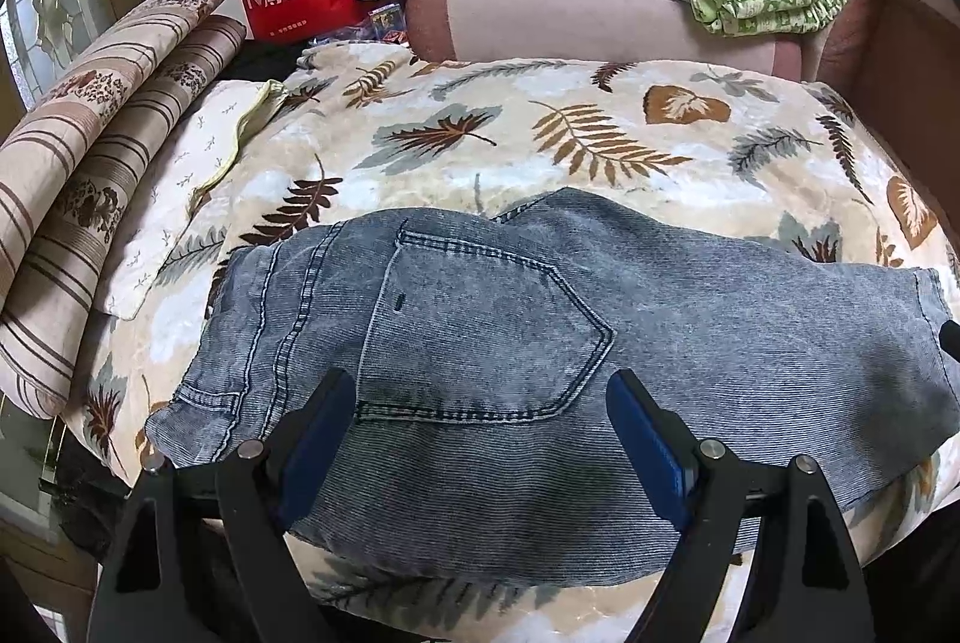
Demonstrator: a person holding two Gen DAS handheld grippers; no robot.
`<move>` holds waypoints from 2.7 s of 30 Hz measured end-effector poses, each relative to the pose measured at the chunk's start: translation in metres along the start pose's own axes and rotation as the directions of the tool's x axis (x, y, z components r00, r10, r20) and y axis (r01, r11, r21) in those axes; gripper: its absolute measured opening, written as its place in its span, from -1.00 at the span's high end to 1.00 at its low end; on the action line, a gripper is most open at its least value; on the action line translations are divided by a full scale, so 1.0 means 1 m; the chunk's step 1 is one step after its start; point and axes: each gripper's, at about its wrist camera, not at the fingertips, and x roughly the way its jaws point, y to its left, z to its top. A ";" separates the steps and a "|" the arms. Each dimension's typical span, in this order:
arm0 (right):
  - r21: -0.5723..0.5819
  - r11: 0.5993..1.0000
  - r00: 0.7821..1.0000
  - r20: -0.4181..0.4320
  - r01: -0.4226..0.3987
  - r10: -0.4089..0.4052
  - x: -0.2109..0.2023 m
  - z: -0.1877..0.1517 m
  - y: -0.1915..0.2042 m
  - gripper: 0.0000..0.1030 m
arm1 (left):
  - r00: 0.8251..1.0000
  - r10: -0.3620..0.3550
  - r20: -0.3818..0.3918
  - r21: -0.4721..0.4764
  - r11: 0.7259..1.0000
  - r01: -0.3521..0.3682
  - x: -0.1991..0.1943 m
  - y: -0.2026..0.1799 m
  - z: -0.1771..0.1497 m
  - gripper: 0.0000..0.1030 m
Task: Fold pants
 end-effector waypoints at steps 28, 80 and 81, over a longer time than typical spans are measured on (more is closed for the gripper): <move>-0.017 0.999 0.999 -0.034 0.035 -0.035 0.010 -0.002 0.002 -0.62 | 1.000 0.011 -0.018 -0.007 1.000 -0.011 0.005 0.002 -0.003 -0.67; 0.854 0.430 0.902 0.099 -0.293 0.419 0.041 -0.091 -0.188 -0.23 | 0.987 -0.113 -0.116 0.367 0.918 0.148 0.026 -0.191 -0.016 -0.70; 0.849 0.441 0.903 0.093 -0.292 0.420 0.043 -0.089 -0.188 -0.14 | 0.985 -0.134 -0.108 0.353 0.921 0.164 0.018 -0.187 -0.013 -0.70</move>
